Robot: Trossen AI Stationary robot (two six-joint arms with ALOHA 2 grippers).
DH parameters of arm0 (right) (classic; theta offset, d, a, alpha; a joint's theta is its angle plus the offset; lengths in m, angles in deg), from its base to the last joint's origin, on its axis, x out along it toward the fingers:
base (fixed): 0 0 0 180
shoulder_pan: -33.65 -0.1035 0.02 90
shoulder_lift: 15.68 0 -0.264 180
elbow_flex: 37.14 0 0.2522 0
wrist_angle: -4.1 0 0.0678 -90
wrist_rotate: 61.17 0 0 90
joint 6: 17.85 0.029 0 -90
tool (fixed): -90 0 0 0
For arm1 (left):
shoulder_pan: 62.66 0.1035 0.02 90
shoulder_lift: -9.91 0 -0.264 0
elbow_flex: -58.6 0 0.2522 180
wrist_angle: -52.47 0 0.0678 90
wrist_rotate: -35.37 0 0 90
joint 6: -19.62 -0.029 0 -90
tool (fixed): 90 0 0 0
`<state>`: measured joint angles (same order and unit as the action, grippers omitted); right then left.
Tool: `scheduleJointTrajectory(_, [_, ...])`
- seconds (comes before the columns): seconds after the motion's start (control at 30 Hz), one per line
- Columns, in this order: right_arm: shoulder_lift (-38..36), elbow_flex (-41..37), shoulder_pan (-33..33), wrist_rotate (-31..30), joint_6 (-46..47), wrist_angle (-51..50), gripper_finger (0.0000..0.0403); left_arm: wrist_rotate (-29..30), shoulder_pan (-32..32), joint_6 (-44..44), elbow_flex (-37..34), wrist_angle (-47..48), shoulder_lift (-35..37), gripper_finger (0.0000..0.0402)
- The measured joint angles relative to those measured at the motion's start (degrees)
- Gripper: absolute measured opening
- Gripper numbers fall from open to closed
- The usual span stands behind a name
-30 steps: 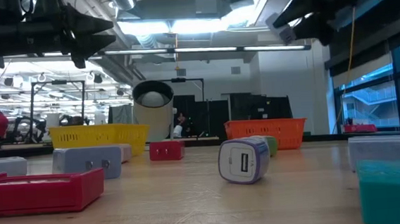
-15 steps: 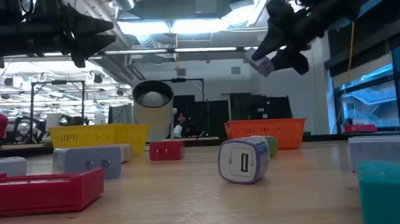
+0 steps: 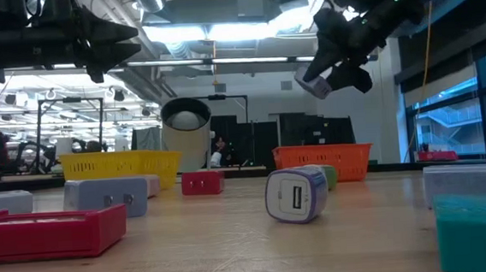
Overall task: Pick & Place Office items
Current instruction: Put the top light blue charger adapter into the orange bin
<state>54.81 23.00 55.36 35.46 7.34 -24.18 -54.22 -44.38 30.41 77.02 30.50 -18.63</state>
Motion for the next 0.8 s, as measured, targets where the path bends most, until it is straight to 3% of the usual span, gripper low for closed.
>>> scheduleJointTrajectory(0.2, [3.9, 5.6, -0.1, 0.3, -0.7, -5.9, 0.0213, 0.0, 0.0, 0.0, 0.0, 0.0, 0.0, 0.0203])
scheduleJointTrajectory(0.43, [12.1, 14.6, -0.1, -0.4, -2.1, -19.9, 0.0213, 0.0, 0.0, 0.0, 0.0, 0.0, 0.0, 0.0203])
scheduleJointTrajectory(0.8, [28.3, 20.9, -0.1, 3.5, -4.1, -23.9, 0.0213, 0.0, 0.0, 0.0, 0.0, 0.0, 0.0, 0.0203])
